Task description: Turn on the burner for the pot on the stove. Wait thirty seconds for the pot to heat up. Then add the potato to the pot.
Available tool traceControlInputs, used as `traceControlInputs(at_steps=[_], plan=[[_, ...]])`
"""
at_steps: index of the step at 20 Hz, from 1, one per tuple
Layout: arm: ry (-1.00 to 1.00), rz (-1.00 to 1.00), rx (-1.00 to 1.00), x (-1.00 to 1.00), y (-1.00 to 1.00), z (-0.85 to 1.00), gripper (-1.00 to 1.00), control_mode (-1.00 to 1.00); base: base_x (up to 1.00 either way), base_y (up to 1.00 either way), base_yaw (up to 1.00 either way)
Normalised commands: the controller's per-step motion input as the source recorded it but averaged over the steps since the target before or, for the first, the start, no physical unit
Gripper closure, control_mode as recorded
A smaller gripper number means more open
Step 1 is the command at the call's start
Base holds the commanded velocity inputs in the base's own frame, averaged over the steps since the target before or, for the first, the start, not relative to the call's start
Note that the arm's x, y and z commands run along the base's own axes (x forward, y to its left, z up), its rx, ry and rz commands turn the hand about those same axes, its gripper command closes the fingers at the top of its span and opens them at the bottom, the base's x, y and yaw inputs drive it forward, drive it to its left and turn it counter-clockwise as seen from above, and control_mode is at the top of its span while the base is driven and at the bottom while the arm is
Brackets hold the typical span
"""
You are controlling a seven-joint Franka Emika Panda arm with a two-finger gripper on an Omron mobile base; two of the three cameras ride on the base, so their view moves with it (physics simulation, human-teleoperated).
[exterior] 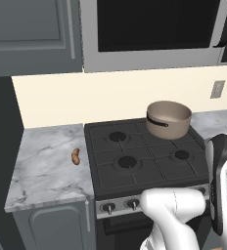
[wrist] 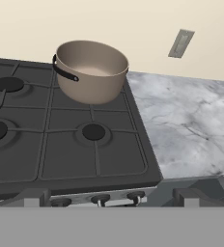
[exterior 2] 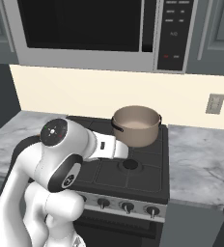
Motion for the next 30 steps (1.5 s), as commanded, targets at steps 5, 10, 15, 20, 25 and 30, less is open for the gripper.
traceControlInputs(at_steps=[5, 10, 15, 20, 25, 30], plan=[[0.0, 0.0, 0.0, 0.0, 0.0, 0.0, -1.0, -1.0, 0.0, 0.0, 0.0], [0.0, 0.0, 0.0, 0.0, 0.0, 0.0, -1.0, -1.0, 0.0, 0.0, 0.0], [0.0, 0.0, 0.0, 0.0, 0.0, 0.0, -1.0, -1.0, 0.0, 0.0, 0.0], [0.0, 0.0, 0.0, 0.0, 0.0, 0.0, -1.0, -1.0, 0.0, 0.0, 0.0], [0.0, 0.0, 0.0, 0.0, 0.0, 0.0, -1.0, -1.0, 0.0, 0.0, 0.0], [0.0, 0.0, 0.0, 0.0, 0.0, 0.0, -1.0, -1.0, 0.0, 0.0, 0.0]])
